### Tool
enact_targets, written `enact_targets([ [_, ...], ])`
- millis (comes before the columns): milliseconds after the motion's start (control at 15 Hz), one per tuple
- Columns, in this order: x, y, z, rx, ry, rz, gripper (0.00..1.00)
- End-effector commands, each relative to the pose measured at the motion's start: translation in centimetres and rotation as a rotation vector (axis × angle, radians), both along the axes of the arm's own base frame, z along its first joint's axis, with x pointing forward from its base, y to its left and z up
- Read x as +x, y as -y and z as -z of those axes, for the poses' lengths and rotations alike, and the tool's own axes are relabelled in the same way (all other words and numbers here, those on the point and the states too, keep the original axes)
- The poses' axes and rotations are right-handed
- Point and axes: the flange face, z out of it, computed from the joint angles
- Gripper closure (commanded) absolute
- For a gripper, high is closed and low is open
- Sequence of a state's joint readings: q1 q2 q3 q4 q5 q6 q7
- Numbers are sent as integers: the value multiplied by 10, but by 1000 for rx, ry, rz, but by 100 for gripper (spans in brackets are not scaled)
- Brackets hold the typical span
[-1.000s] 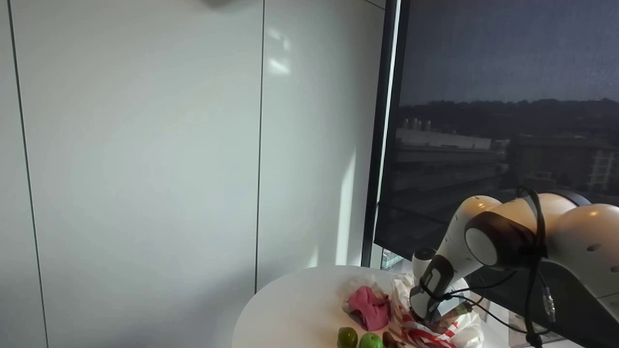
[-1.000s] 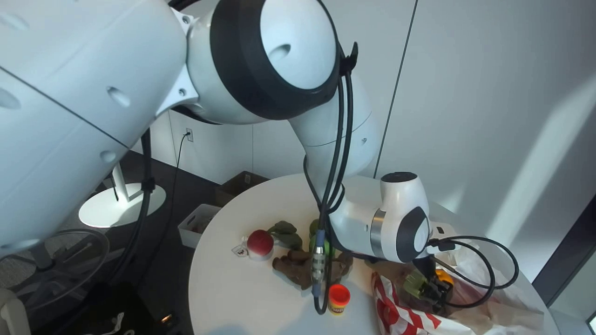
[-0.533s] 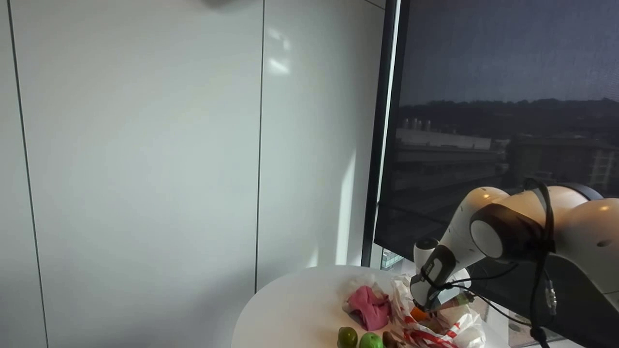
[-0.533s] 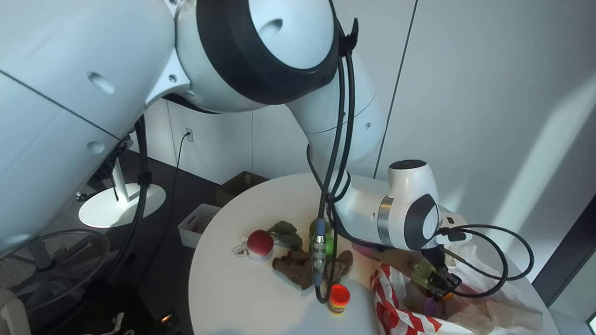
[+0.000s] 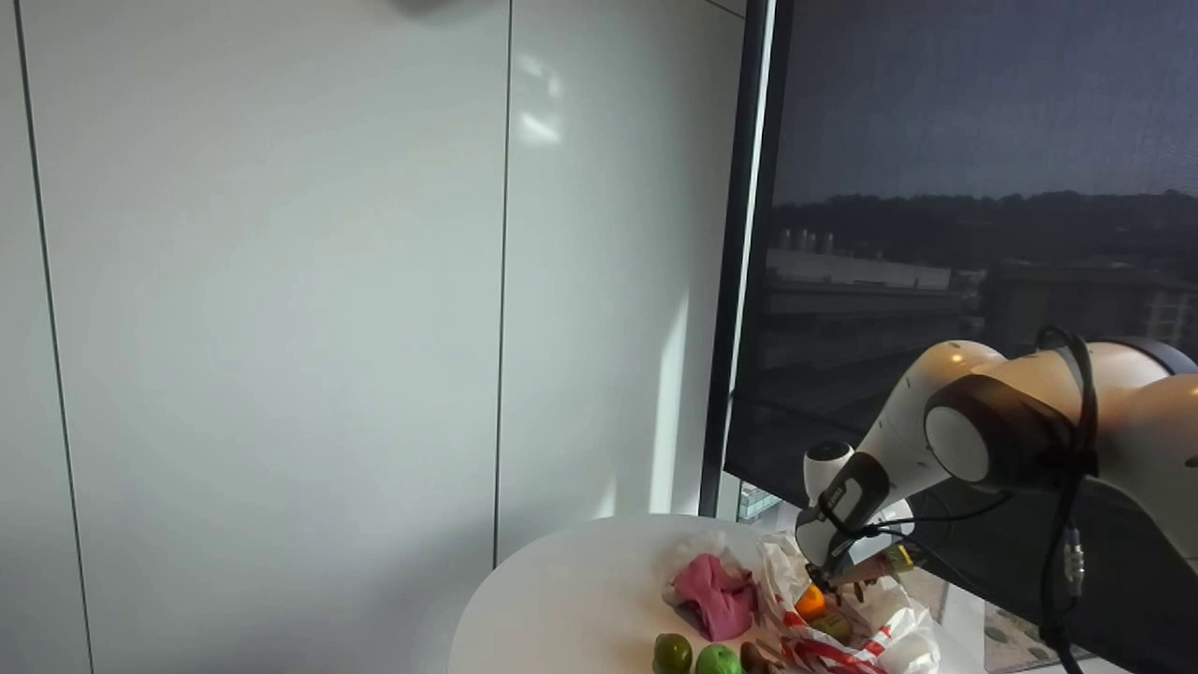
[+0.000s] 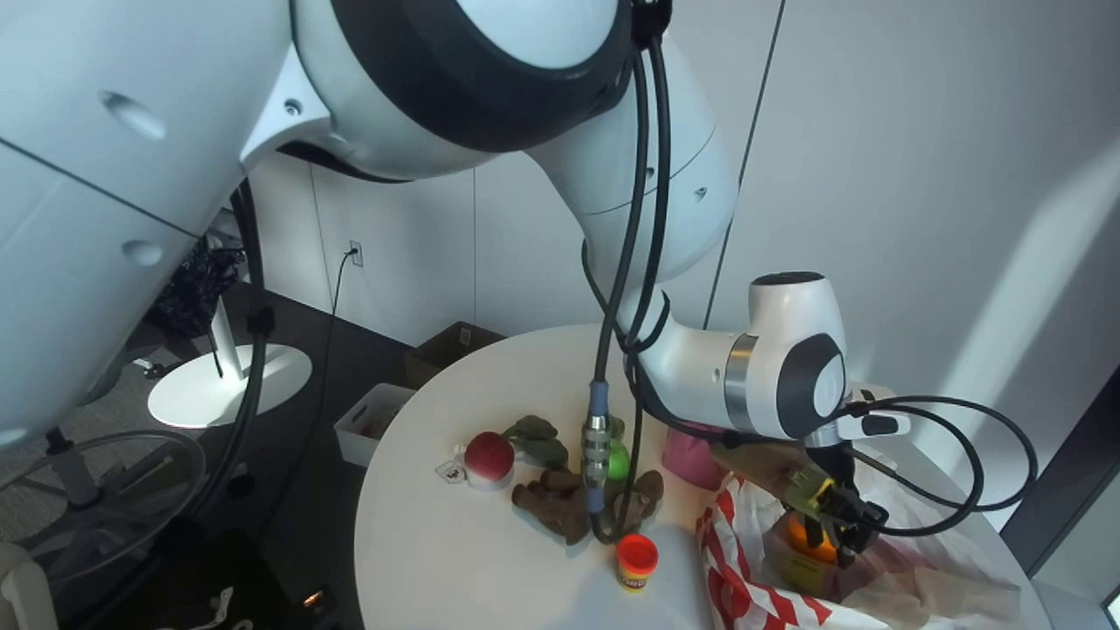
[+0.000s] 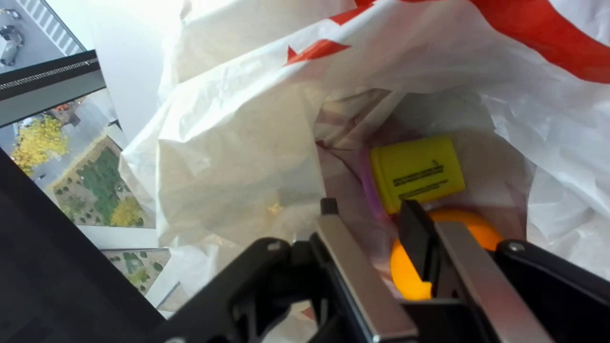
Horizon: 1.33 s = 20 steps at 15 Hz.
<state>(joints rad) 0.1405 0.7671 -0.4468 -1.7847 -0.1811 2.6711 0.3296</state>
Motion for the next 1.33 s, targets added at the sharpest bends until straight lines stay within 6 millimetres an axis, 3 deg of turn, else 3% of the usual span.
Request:
enact_targets([
  [0,-1,-6,7,28,-20,3,28],
  [267,2,-14,30,62,-14,-17,1],
  [733,11,-7,54,56,-10,-30,0],
  [1267,27,9,64,49,13,-63,0],
])
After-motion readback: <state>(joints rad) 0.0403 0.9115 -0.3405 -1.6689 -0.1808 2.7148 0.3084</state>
